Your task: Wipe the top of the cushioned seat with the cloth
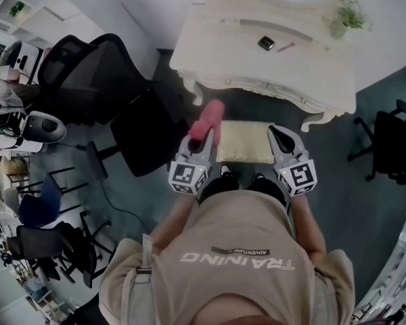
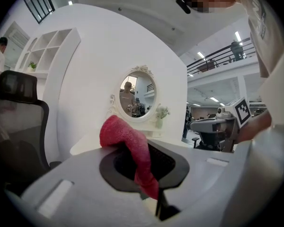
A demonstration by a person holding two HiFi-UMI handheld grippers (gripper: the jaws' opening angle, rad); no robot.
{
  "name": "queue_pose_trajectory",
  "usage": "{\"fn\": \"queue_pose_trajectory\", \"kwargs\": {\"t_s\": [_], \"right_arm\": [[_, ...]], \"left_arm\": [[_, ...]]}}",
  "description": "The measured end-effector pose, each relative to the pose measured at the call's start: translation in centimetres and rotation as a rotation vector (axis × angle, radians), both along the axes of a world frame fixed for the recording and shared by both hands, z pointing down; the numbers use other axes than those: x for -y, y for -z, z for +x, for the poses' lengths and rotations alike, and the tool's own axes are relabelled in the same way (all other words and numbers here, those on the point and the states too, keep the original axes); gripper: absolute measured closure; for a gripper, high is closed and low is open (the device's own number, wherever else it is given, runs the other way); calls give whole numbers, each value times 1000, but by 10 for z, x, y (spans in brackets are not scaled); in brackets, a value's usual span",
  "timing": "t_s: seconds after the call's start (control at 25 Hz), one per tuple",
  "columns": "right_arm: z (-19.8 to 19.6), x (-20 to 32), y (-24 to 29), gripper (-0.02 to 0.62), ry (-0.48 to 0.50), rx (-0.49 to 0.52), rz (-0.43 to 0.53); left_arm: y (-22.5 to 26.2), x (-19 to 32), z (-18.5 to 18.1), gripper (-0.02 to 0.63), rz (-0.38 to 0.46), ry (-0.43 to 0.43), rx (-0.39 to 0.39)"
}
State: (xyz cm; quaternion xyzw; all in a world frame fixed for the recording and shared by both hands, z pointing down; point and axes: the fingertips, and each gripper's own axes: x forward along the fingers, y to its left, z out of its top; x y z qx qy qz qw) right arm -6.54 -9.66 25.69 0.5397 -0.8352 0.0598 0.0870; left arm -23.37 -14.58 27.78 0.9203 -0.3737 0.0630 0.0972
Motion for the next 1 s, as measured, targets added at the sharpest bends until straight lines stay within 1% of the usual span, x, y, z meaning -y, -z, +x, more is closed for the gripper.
{"fn": "queue_pose_trajectory", "kwargs": {"t_s": [0.16, 0.24, 0.32, 0.52, 0.64, 0.72, 0.8, 0.88, 1.0], "right_arm": [[5, 6, -11, 591, -47, 2, -31], [11, 5, -16, 592, -58, -2, -50], [19, 6, -17, 591, -59, -3, -48], [48, 4, -20, 591, -27, 0, -23], [76, 0, -30, 591, -3, 17, -30], [91, 3, -30, 591, 14, 37, -15], [103, 6, -35, 591, 45, 20, -13], [113, 7, -47, 592, 85, 6, -32], [120, 12, -69, 591, 129, 19, -60]], "left_arm": [[-13, 18, 5, 574, -9, -47, 15], [-19, 22, 8, 575, -20, -52, 20], [-24, 25, 14, 574, -30, -50, 26], [-29, 25, 52, 574, -32, -42, 60], [-26, 24, 80, 574, -28, -8, 75], [-28, 24, 94, 574, -51, 24, 72], [-32, 25, 103, 574, -77, 61, 78], [-37, 27, 110, 575, -85, 101, 93], [-45, 32, 116, 574, -95, 158, 92]]}}
